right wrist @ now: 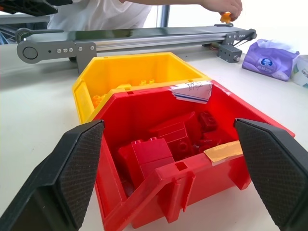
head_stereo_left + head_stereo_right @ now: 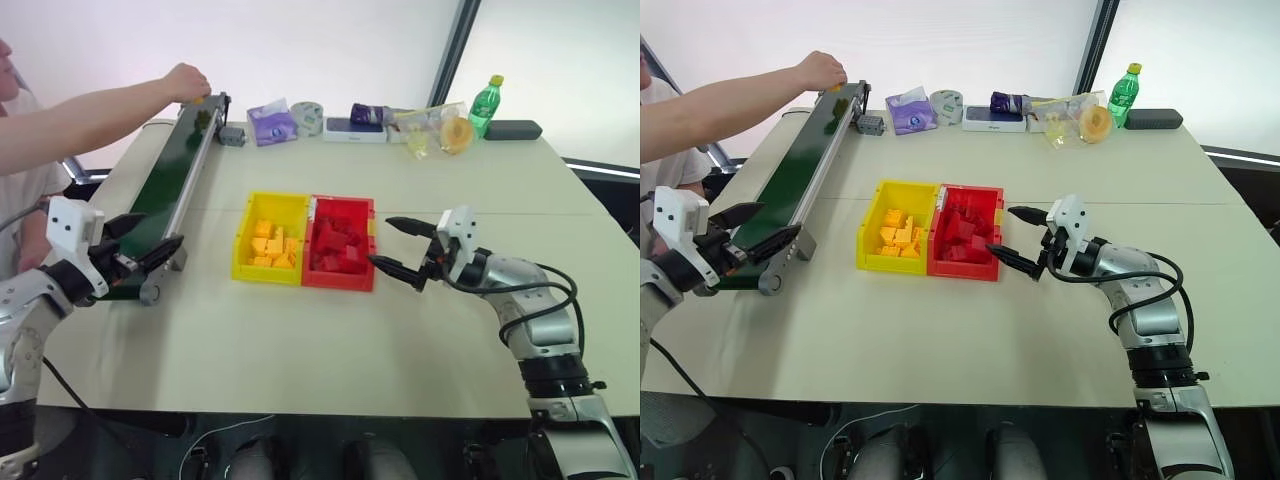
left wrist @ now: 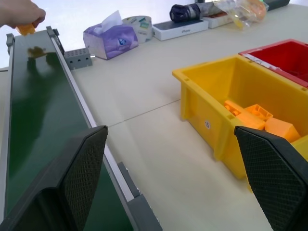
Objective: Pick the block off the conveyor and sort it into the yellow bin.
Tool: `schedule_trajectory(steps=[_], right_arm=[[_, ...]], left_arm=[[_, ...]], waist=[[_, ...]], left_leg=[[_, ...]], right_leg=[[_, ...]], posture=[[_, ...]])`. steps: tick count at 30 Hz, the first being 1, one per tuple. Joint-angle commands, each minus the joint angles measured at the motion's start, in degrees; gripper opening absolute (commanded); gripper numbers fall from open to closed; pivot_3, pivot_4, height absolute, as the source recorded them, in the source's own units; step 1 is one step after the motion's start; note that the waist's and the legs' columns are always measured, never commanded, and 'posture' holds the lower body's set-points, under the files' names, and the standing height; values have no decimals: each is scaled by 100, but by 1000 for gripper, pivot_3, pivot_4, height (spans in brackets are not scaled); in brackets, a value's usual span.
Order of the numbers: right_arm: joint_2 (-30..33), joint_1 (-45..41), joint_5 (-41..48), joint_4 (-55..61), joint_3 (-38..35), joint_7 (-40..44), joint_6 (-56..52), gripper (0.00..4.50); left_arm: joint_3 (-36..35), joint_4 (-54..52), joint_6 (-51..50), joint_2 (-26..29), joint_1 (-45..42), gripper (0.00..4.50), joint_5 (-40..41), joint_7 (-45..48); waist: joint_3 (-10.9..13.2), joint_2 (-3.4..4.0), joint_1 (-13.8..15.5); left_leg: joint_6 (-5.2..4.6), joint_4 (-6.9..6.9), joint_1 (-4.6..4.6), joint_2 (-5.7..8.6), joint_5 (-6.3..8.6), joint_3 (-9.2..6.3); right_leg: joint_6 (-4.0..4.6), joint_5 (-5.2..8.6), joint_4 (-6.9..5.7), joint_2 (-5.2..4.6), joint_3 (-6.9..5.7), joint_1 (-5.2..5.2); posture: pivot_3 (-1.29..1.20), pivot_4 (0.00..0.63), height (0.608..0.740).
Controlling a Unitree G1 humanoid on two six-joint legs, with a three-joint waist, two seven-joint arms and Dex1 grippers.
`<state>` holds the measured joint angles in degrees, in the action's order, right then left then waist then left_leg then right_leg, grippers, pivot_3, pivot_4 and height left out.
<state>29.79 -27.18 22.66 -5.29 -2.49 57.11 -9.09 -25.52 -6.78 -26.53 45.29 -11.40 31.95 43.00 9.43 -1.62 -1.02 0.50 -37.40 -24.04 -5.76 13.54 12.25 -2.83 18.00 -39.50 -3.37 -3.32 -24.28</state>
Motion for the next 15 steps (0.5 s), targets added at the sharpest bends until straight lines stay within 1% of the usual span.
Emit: schedule_trajectory(steps=[1,15], right_arm=[[22,-66,45,132,-69,15,67,4500],[-16,-108,32,94,-49,5,87,4500]], left_arm=[[-87,-103,130,6,-32,4437,12,12],[-164,-64,130,10,-26,4437,19,22]], waist=[[0,0,-1],[0,0,-4]], left_leg=[[0,0,0,0,0,0],[0,0,0,0,0,0]], right_leg=[[0,0,0,0,0,0],[0,0,0,0,0,0]], posture=[[0,150,740],[0,150,740]])
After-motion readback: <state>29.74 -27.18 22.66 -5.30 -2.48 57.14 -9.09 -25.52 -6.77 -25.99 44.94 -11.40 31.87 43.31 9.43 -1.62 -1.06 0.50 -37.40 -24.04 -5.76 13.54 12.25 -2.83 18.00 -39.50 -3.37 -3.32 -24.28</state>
